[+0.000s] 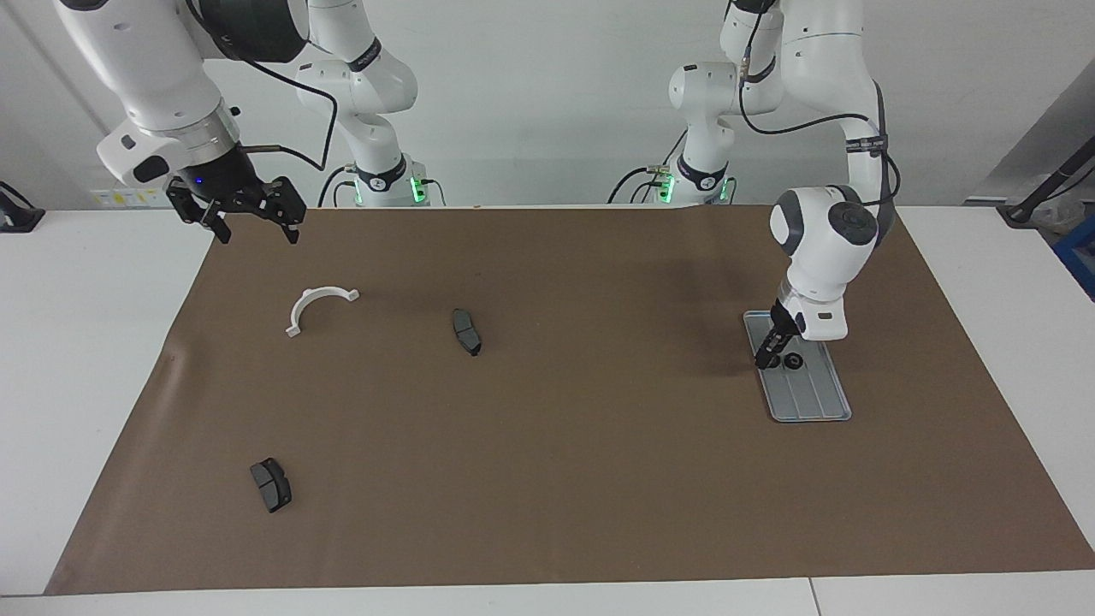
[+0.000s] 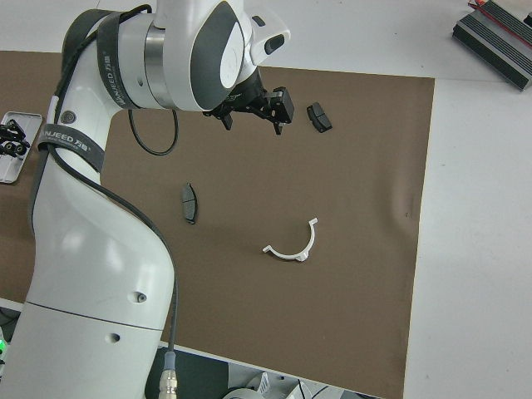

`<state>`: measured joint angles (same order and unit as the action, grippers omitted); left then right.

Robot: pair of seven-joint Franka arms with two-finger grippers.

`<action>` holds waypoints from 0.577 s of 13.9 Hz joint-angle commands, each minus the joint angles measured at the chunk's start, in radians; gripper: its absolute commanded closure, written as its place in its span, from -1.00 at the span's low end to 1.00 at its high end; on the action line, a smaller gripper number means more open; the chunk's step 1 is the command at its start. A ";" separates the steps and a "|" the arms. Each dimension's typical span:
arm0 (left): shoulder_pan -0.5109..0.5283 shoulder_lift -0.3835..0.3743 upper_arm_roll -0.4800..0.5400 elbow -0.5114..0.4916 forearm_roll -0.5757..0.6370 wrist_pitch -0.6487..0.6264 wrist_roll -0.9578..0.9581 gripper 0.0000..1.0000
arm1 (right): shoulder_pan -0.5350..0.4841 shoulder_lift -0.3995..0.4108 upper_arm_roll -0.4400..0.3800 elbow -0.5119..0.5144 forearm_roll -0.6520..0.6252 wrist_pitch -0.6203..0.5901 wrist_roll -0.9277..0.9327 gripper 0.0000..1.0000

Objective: Place bearing gear from tray to pile
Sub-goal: 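Reach the left gripper into the metal tray and grasp a black bearing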

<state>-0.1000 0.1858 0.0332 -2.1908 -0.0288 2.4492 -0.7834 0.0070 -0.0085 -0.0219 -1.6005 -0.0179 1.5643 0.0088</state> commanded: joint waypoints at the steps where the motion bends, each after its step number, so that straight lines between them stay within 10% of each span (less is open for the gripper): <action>1: 0.000 -0.029 0.008 -0.044 0.000 0.020 -0.040 0.06 | -0.005 -0.008 0.005 -0.010 0.016 -0.009 0.010 -1.00; 8: 0.009 -0.028 0.008 -0.073 0.000 0.089 -0.137 0.02 | -0.005 -0.008 0.005 -0.010 0.016 -0.010 0.010 -1.00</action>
<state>-0.0957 0.1844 0.0424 -2.2152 -0.0288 2.4970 -0.8999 0.0070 -0.0085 -0.0219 -1.6005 -0.0179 1.5643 0.0088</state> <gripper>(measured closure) 0.507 0.000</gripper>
